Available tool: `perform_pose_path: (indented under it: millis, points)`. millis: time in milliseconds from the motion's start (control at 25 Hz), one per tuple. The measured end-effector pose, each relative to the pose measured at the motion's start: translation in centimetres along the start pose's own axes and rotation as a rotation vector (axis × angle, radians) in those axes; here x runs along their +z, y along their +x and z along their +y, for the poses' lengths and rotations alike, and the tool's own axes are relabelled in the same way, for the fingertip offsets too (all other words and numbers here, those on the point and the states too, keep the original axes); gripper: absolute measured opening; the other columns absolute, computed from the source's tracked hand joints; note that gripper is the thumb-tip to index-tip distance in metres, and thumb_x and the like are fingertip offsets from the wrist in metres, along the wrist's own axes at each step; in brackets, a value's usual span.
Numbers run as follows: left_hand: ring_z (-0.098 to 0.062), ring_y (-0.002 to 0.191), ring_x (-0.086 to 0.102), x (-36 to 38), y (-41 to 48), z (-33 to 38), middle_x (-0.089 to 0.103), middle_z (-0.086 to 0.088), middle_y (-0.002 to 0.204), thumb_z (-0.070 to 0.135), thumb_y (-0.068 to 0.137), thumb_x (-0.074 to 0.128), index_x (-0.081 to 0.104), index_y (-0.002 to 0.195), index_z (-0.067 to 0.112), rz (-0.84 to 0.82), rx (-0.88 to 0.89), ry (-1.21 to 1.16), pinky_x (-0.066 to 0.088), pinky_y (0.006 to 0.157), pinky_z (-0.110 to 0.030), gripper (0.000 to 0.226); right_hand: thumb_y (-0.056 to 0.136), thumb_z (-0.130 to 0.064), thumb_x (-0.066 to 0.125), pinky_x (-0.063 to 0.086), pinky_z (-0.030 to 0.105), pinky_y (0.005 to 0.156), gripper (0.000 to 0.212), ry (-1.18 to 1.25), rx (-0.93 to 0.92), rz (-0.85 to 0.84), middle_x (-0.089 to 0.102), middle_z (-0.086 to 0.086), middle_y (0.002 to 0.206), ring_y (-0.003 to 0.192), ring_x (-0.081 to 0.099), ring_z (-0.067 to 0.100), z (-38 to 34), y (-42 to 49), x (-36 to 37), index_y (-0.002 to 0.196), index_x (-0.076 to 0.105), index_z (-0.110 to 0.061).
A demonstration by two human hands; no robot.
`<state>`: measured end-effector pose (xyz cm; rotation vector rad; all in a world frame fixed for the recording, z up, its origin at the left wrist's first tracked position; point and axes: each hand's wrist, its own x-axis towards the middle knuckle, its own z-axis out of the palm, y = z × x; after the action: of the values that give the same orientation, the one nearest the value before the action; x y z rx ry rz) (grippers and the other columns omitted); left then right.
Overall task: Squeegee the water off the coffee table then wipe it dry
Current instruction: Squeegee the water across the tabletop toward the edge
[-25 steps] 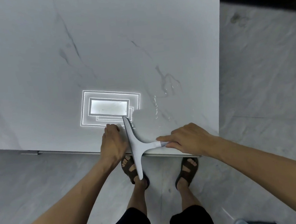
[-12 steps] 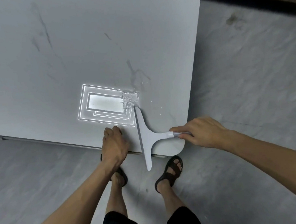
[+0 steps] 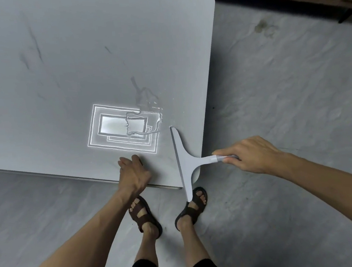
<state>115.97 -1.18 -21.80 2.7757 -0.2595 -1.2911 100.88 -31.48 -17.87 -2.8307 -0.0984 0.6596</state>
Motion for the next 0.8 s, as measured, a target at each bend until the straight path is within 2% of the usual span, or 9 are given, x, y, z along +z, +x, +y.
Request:
perform_pose_path:
  millis: [80,160,240,320,440,520,640,720,800]
  points:
    - [-0.049,0.118,0.045,0.0,-0.3,-0.2,0.039,-0.036,0.131,0.0,0.079,0.048,0.041,0.119,-0.005,0.026,0.042,-0.023,0.043,0.098,-0.048,0.041,0.094,-0.053,0.037,0.047,0.028,0.048,0.035,0.001,-0.007,0.008,0.065,-0.006,0.068,0.056,0.059,0.015,-0.6,-0.1,-0.1,0.129,0.035,-0.051]
    - [-0.039,0.094,0.054,-0.2,-0.6,-0.8,0.053,-0.023,0.111,0.0,0.078,0.047,0.045,0.108,0.003,0.127,0.034,-0.148,0.046,0.078,-0.042,0.031,0.094,-0.055,0.032,0.045,0.028,0.043,0.036,-0.002,-0.025,0.041,0.063,-0.007,0.064,0.052,0.056,0.013,-1.8,0.2,-0.4,0.128,0.039,-0.05]
    - [-0.034,0.076,0.054,-0.7,-0.9,-1.9,0.058,-0.014,0.088,0.004,0.081,0.045,0.043,0.103,0.012,0.277,-0.07,-0.284,0.042,0.067,-0.036,0.023,0.093,-0.058,0.023,0.031,0.023,0.039,0.042,0.038,-0.04,0.051,0.06,-0.009,0.062,0.049,0.052,0.011,-3.4,1.5,-0.8,0.129,0.044,-0.052]
    - [-0.033,0.073,0.056,-1.3,-0.8,-3.7,0.06,-0.012,0.082,0.006,0.086,0.044,0.041,0.102,0.015,0.39,-0.153,-0.373,0.045,0.065,-0.037,0.019,0.093,-0.061,0.018,0.022,0.023,0.042,0.047,0.077,-0.072,0.036,0.063,-0.008,0.066,0.054,0.056,0.013,-5.7,3.9,-1.1,0.131,0.045,-0.053]
    - [-0.033,0.075,0.057,-2.7,-0.3,-7.5,0.061,-0.013,0.086,0.008,0.087,0.048,0.041,0.104,0.015,0.464,-0.222,-0.491,0.046,0.065,-0.038,0.02,0.094,-0.062,0.014,0.038,0.031,0.054,0.048,0.112,-0.189,-0.035,0.071,-0.004,0.082,0.073,0.065,0.022,-10.9,9.7,-1.2,0.131,0.043,-0.051]
    - [-0.032,0.077,0.054,-3.7,0.3,-10.0,0.059,-0.011,0.088,0.01,0.085,0.051,0.041,0.105,0.015,0.455,-0.261,-0.531,0.042,0.066,-0.037,0.023,0.095,-0.062,0.017,0.042,0.033,0.06,0.048,0.133,-0.262,-0.06,0.072,-0.002,0.087,0.078,0.065,0.024,-14.7,13.8,-1.2,0.128,0.048,-0.049]
    - [-0.029,0.075,0.052,-4.6,0.9,-12.7,0.056,-0.004,0.083,0.019,0.077,0.054,0.039,0.097,0.019,0.376,-0.241,-0.534,0.039,0.064,-0.034,0.025,0.098,-0.058,0.025,0.039,0.033,0.064,0.04,0.117,-0.286,-0.085,0.073,0.0,0.097,0.087,0.066,0.024,-18.4,18.5,-1.4,0.126,0.052,-0.049]
    - [-0.022,0.068,0.051,-4.7,1.2,-13.5,0.054,-0.002,0.078,0.026,0.077,0.056,0.038,0.089,0.02,0.327,-0.177,-0.508,0.037,0.054,-0.033,0.022,0.098,-0.056,0.026,0.04,0.034,0.067,0.037,0.099,-0.26,-0.083,0.072,-0.002,0.103,0.094,0.065,0.024,-18.9,20.1,-1.7,0.122,0.054,-0.047]
    - [-0.019,0.066,0.049,-4.7,1.6,-13.4,0.055,-0.005,0.081,0.023,0.08,0.056,0.038,0.087,0.019,0.295,-0.13,-0.488,0.035,0.05,-0.031,0.02,0.098,-0.057,0.025,0.044,0.035,0.073,0.037,0.115,-0.205,-0.068,0.07,-0.005,0.11,0.102,0.063,0.024,-17.4,20.3,-2.4,0.122,0.052,-0.049]
